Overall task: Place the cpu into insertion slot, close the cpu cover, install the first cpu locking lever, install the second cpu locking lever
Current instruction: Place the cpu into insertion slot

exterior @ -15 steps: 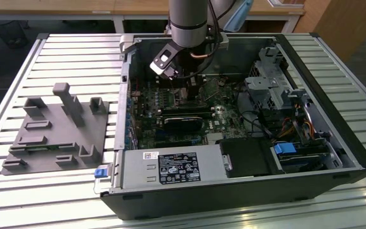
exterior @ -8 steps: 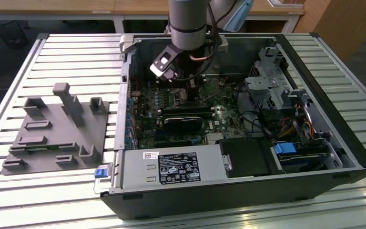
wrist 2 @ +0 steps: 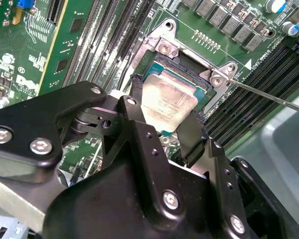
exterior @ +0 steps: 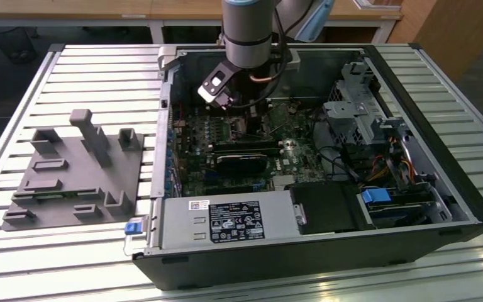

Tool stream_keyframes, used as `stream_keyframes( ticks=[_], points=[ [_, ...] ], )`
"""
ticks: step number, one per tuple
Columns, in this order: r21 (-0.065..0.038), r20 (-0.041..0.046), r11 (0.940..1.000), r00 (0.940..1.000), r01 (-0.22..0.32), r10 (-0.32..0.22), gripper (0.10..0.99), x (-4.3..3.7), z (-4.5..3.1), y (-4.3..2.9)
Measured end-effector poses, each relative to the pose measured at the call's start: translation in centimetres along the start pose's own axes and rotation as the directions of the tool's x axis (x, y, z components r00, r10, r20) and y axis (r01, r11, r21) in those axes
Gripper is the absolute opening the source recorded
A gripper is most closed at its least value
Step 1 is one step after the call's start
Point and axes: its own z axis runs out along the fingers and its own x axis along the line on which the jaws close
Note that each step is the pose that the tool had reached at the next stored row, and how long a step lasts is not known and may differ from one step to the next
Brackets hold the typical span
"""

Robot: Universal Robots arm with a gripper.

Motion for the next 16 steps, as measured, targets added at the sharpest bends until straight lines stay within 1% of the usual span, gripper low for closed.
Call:
stream_keyframes(
  ticks=[8,13,16],
  points=[
    [0.000,0.0005,1.0000,1.0000,-0.002,0.002,0.529,0.30,0.42,-0.04],
    [0.000,0.0007,1.0000,1.0000,-0.002,0.002,0.529,0.31,0.75,-0.07],
    [0.000,0.0009,1.0000,1.0000,-0.002,0.002,0.529,0.31,0.77,-0.08]
  ],
)
